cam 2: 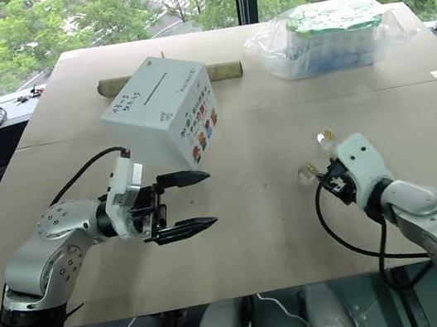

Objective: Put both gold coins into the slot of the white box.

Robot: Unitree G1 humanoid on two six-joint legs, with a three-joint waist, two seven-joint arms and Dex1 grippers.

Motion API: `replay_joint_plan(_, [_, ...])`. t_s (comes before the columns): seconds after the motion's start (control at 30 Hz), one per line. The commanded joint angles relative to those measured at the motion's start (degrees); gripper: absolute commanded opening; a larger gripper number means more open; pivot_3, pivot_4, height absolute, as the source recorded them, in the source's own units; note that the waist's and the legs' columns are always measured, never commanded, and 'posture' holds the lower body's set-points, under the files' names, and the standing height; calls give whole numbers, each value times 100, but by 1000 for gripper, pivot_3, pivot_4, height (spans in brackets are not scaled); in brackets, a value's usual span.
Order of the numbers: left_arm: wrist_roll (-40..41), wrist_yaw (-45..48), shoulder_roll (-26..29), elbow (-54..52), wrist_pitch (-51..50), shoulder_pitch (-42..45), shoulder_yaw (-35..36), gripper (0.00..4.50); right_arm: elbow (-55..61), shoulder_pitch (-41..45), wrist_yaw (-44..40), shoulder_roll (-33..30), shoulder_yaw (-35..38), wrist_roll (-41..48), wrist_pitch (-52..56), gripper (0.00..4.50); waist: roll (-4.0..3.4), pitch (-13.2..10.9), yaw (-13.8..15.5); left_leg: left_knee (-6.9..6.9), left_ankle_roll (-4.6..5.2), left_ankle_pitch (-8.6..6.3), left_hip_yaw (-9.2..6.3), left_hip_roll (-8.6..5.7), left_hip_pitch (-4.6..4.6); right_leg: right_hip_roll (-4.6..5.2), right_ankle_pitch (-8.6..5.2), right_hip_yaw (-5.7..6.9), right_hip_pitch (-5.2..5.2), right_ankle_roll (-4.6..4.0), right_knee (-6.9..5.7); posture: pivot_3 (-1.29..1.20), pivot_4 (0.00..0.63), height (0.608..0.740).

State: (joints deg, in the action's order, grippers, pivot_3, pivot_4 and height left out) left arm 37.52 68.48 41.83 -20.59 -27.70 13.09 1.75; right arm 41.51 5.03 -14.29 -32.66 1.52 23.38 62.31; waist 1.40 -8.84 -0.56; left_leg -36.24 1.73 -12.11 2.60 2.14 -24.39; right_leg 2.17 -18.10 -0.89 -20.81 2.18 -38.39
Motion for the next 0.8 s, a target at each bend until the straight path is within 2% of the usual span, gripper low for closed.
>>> replay_joint_plan(0.03, [113, 12, 49, -243, 98, -81, 150, 4500, 50, 162, 67, 43, -102, -100, 29, 2362, -1, 0, -3, -1, 0, 0, -1, 0, -11, -2, 0, 0, -12, 0, -1, 0, 150, 740])
replay_joint_plan(0.13, [103, 20, 78, -270, 136, -143, 159, 4500, 10, 269, 80, 129, -189, -131, 51, 2362, -1, 0, -9, -6, -1, 1, 6, 0, -39, -3, 1, -9, -45, 2, -13, 0, 150, 740])
replay_joint_plan(0.4, [135, -31, 75, -331, 156, -178, 181, 4500, -69, 364, 79, 192, -205, -210, 108, 2362, -1, 0, -13, -8, 0, 1, 7, 1, -36, -7, 1, -10, -47, 2, -24, 0, 150, 740])
replay_joint_plan(0.6, [146, -72, 46, -332, 166, -163, 170, 4500, -191, 326, 21, 204, -246, -270, 14, 57, -1, 0, -14, -9, 0, 1, 7, 1, -35, -8, 1, -11, -48, 2, -28, 0, 150, 740])
replay_joint_plan(0.8, [180, -153, 13, -311, 123, -119, 151, 4500, -255, 338, -56, 197, -308, -341, -90, 57, -1, 0, -14, -12, 0, 1, 8, 1, -33, -10, 1, -13, -48, 2, -34, 0, 150, 740])
